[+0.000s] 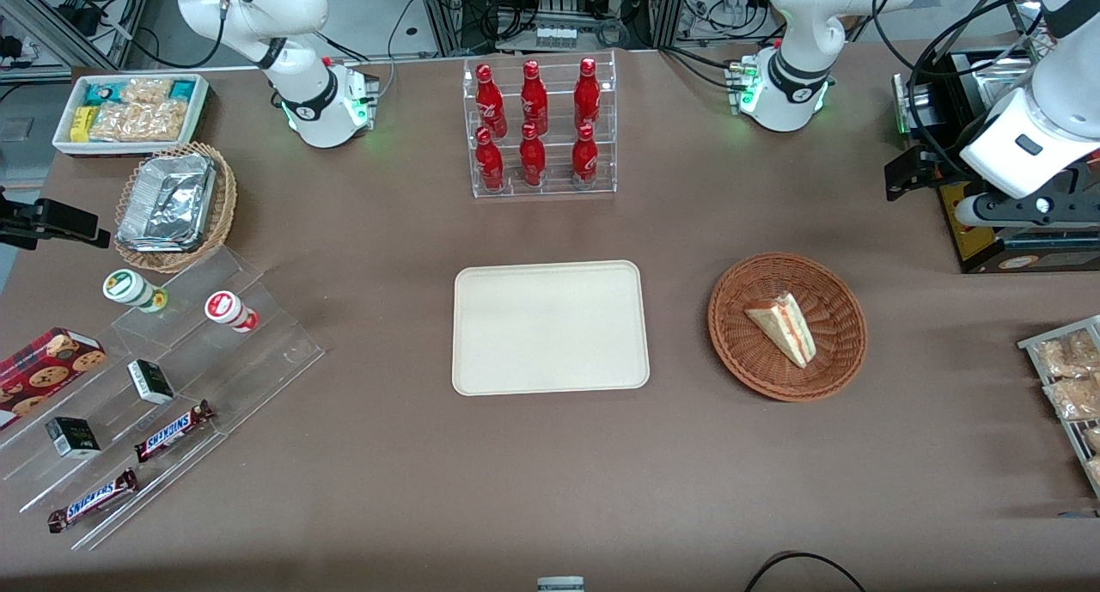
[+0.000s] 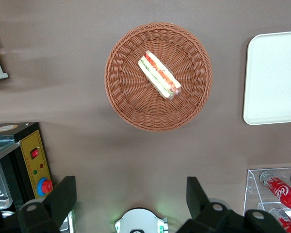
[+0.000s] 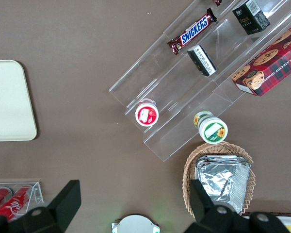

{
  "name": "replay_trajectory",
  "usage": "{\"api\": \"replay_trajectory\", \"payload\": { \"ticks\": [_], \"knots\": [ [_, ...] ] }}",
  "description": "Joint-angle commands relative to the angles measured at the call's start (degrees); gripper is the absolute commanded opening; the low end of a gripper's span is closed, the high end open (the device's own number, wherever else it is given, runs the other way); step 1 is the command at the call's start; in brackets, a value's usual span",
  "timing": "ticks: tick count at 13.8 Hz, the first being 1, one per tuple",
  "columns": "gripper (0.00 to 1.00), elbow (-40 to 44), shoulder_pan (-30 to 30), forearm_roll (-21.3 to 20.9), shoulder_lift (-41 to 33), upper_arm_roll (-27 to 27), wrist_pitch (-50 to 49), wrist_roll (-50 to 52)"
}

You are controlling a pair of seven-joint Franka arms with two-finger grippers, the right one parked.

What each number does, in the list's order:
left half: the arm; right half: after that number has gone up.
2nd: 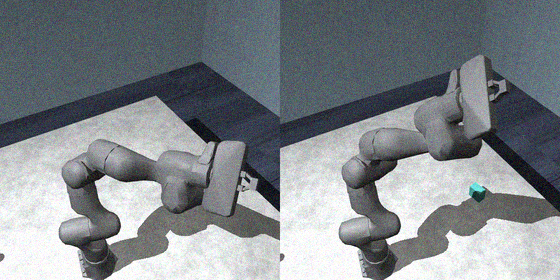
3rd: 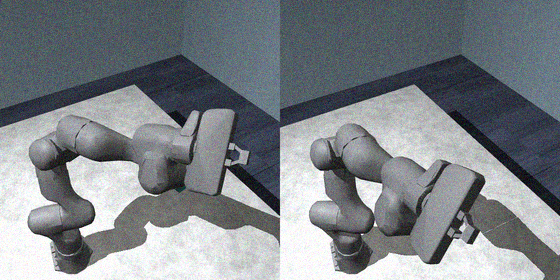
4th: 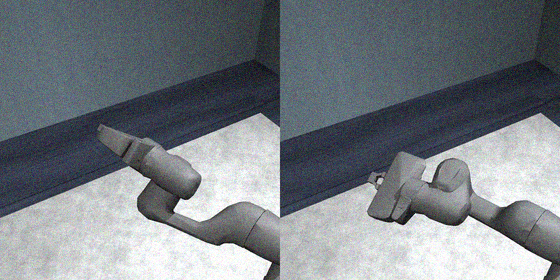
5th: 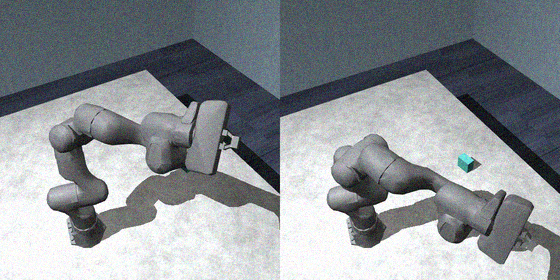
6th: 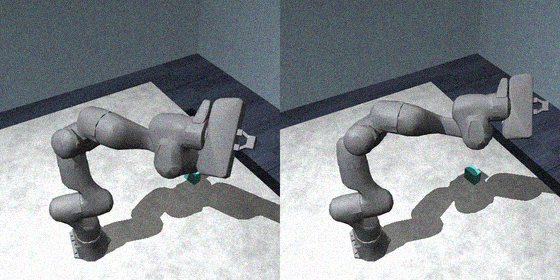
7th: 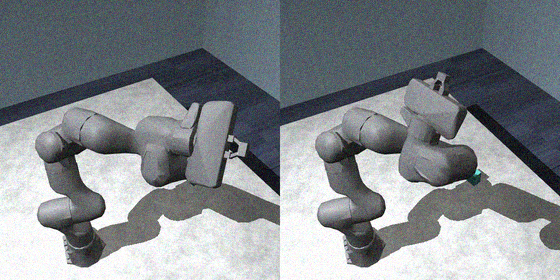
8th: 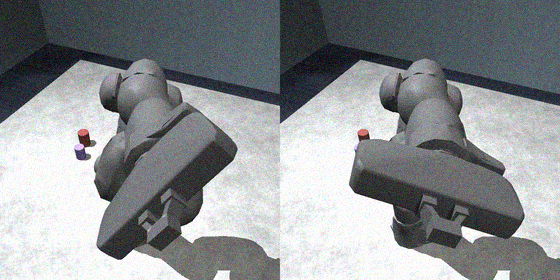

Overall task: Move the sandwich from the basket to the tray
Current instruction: 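Move the left gripper down over the wrapped sandwich in the wicker basket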

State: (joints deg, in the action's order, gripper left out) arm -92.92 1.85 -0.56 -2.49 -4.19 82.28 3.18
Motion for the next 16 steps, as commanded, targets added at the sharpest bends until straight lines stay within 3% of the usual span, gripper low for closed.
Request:
{"api": "replay_trajectory", "payload": {
  "ticks": [1,6,16],
  "knots": [
    [1.0,0.4,0.1,0.2,0.3,0.2,-0.5,0.3],
    [1.0,-2.6,0.8,-0.1,5.1,-0.2,4.9,0.6],
    [1.0,-30.4,4.2,-0.1,4.3,-2.5,41.9,12.1]
  ]
}}
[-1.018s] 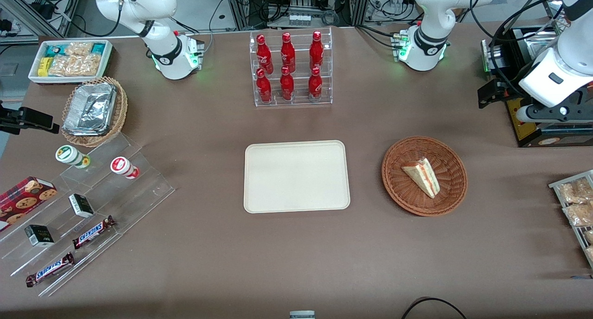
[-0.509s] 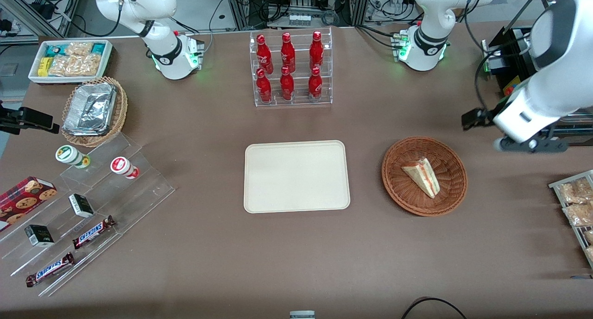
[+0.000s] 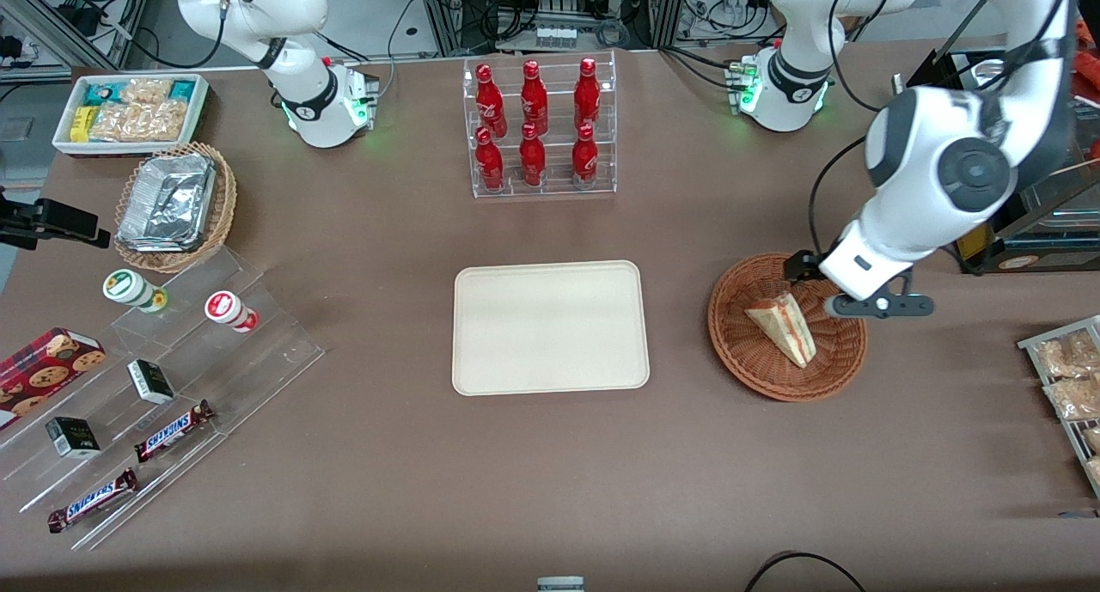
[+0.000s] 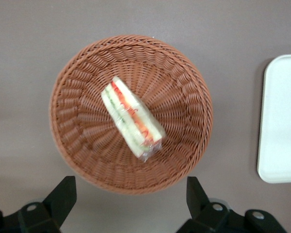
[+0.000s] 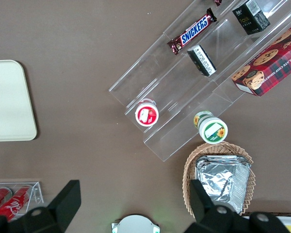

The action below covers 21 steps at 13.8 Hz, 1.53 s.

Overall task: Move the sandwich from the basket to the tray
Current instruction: 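Move the left gripper down over the wrapped sandwich in the wicker basket, then lower the open left gripper around the sandwich and close it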

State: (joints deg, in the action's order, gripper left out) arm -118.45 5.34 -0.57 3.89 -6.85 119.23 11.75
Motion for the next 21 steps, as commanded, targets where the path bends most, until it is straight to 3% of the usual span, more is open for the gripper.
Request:
{"api": "replay_trajectory", "payload": {
  "ticks": [1,9,11,21],
  "knots": [
    [1.0,-7.5,1.1,-0.2,-2.4,0.2,8.4,6.8],
    [1.0,-13.9,1.0,-0.1,-1.9,0.3,20.8,34.3],
    [1.0,-14.7,1.1,-0.1,0.1,0.3,25.1,46.6],
    [1.0,-14.2,1.1,-1.1,7.3,0.5,29.2,47.4]
  ]
}}
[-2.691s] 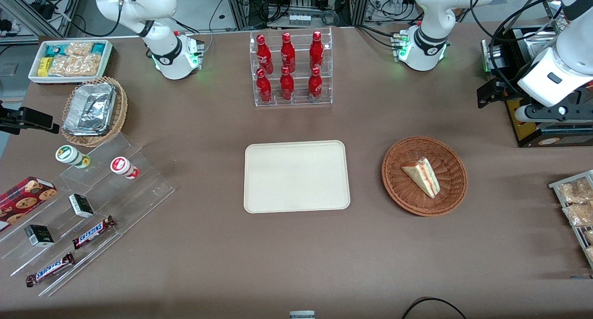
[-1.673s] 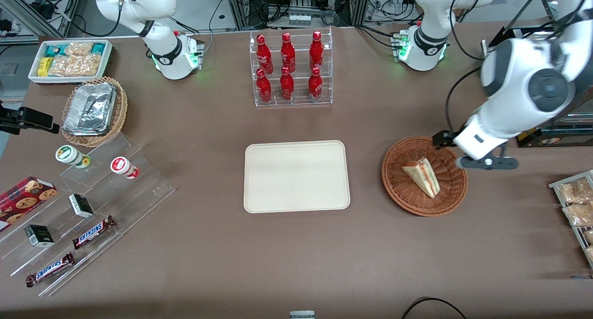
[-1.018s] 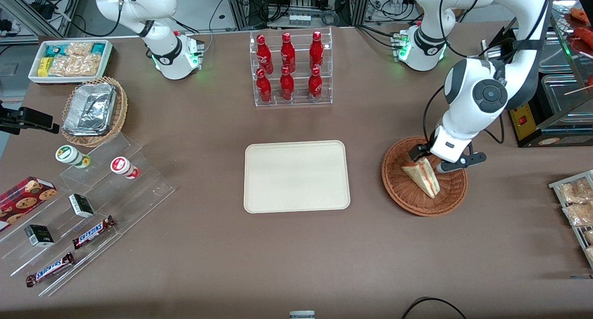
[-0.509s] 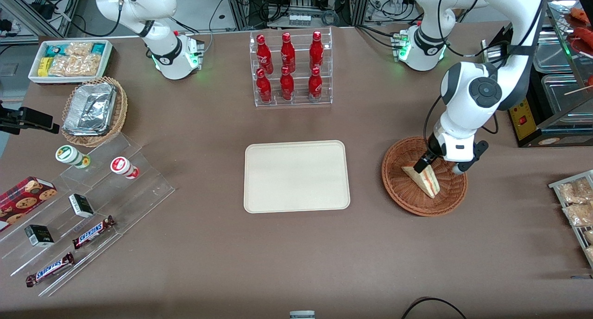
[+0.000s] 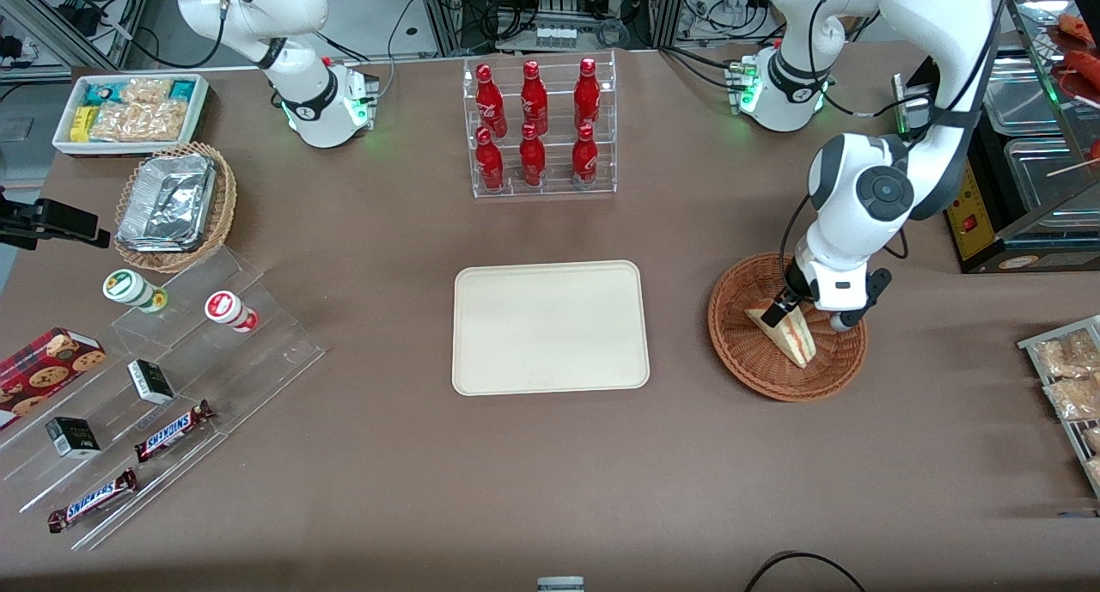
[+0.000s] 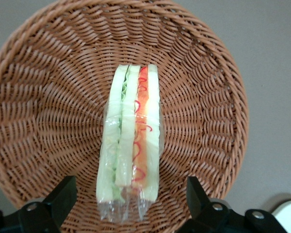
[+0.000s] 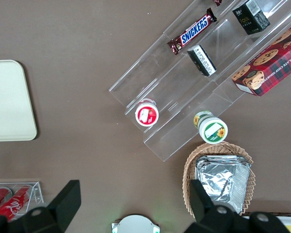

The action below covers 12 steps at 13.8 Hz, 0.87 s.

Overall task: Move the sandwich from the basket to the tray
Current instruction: 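Lower the open left gripper around the sandwich and close it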

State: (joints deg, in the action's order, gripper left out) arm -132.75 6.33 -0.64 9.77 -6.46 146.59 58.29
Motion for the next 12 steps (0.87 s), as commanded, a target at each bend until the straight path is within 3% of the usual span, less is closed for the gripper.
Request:
{"api": "replay_trajectory", "payload": {
  "ticks": [1,3,4,6,10,12],
  "knots": [
    [1.0,0.2,0.0,-1.7,2.2,0.2,1.9,0.9],
    [1.0,0.4,0.0,-1.9,3.4,0.3,2.7,0.9],
    [0.81,0.4,0.0,-1.9,3.6,0.4,3.2,0.9],
    [0.03,0.3,-0.1,-2.0,3.4,0.4,3.0,0.8],
    [0.0,1.5,0.0,-2.0,0.8,0.3,-0.4,-2.7],
    [0.0,9.0,0.5,-2.1,1.3,0.1,-10.4,-5.1]
  ]
}}
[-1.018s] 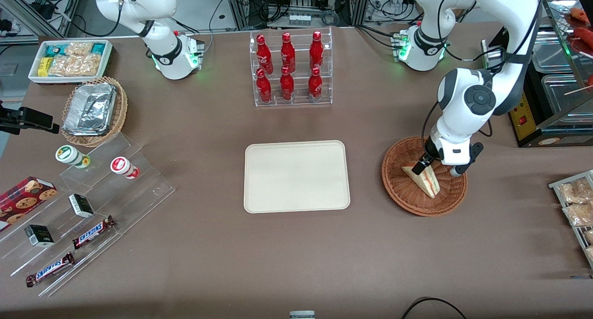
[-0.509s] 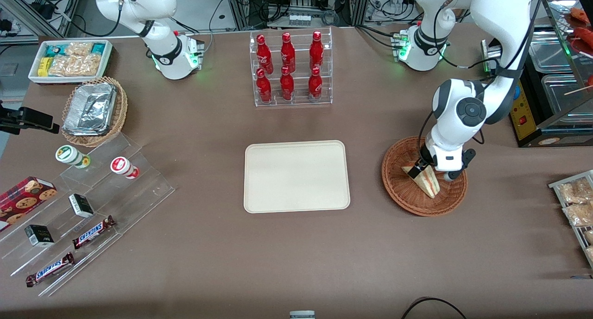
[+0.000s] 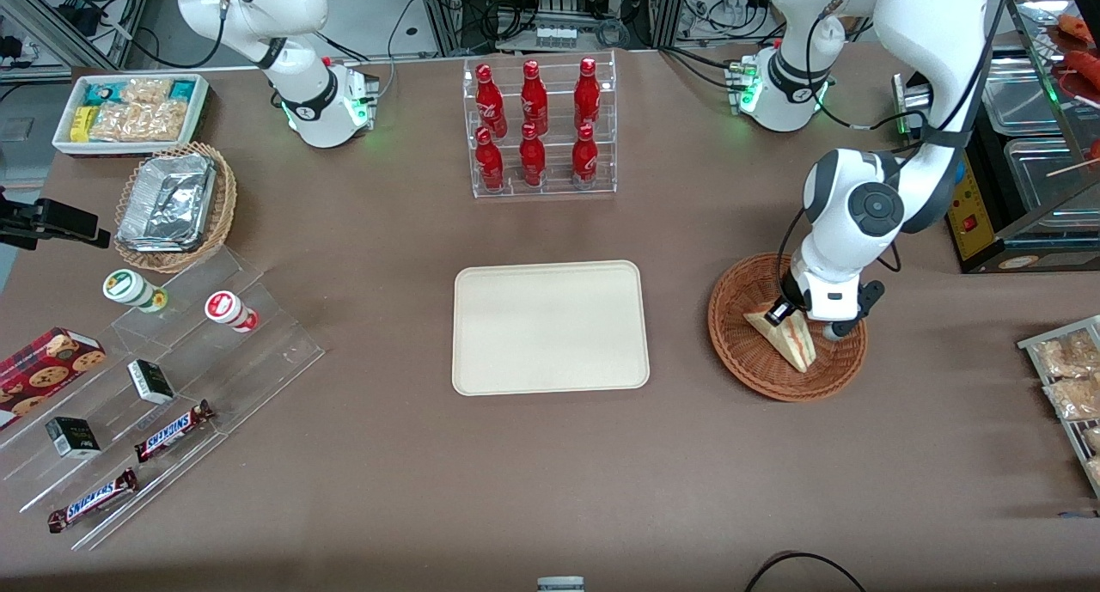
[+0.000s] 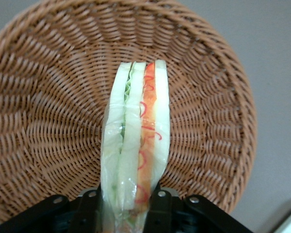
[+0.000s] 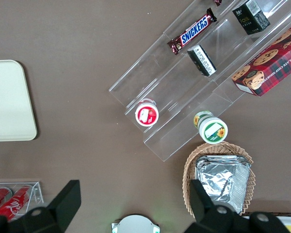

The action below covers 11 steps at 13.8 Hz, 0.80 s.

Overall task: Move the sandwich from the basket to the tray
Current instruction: 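Lift the sandwich and carry it over the cream tray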

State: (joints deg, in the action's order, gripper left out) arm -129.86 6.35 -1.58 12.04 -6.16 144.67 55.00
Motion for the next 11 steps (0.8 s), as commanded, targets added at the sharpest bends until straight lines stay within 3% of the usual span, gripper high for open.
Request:
{"api": "replay_trajectory", "payload": {
  "ticks": [1,4,11],
  "knots": [
    [0.0,11.4,0.8,-1.3,0.5,-0.4,-15.7,-3.9],
    [0.0,27.0,4.5,-1.1,5.2,-0.5,-32.7,-11.4],
    [0.0,41.5,18.5,-0.6,16.8,-0.6,-34.8,-13.7]
  ]
}}
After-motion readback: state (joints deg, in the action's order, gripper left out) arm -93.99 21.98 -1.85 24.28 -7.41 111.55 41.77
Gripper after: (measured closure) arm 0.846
